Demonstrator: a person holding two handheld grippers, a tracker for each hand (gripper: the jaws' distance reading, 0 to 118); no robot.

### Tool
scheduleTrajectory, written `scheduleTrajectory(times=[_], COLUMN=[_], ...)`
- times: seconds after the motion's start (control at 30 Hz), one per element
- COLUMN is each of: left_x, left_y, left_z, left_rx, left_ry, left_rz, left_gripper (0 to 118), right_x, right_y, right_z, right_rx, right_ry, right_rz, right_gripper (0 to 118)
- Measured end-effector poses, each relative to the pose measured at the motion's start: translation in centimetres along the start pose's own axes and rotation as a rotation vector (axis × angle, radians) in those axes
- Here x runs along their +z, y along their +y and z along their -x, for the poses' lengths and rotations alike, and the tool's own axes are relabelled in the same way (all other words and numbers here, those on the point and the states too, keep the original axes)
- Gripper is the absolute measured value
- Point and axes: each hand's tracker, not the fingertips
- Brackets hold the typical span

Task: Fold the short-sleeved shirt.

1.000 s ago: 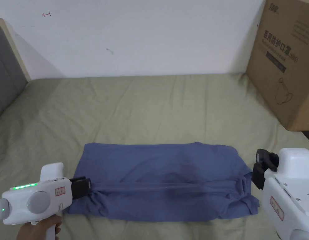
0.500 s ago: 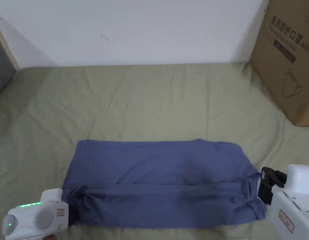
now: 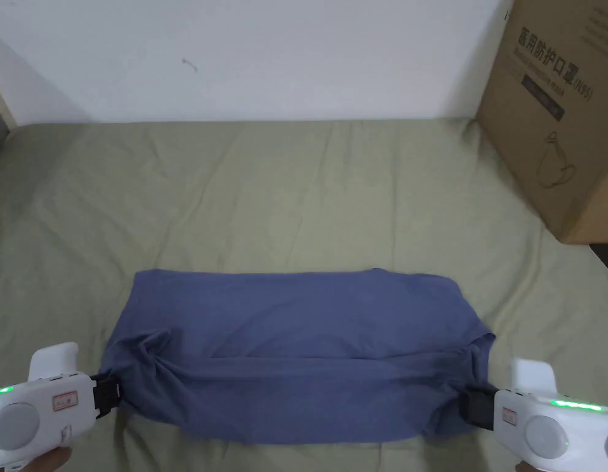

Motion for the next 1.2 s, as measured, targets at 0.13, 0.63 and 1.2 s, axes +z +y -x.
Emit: scheduleTrajectory(times=[0.13, 0.63, 1.2], left_x=[-0.1, 4.7, 4.0], left_y=[-0.2, -4.5, -13.2], left_z=[-0.2, 1.8, 3.1], left_rx=[0.011, 0.062, 0.122], left_ry=[0.006, 0.013, 0.089], left_rz=[0.005, 0.013, 0.141], left_gripper=[5, 5, 31], right_x=[-1.4, 9.2, 8.0], right_y=[-0.6, -3.2, -10.6], right_z=[0.5, -3.2, -4.1], right_rx=[-0.022, -0.099, -0.151], right_ry=[0.075, 0.108, 0.081], right_rz=[0.075, -0.091, 0.045], right_gripper=[42, 14, 22])
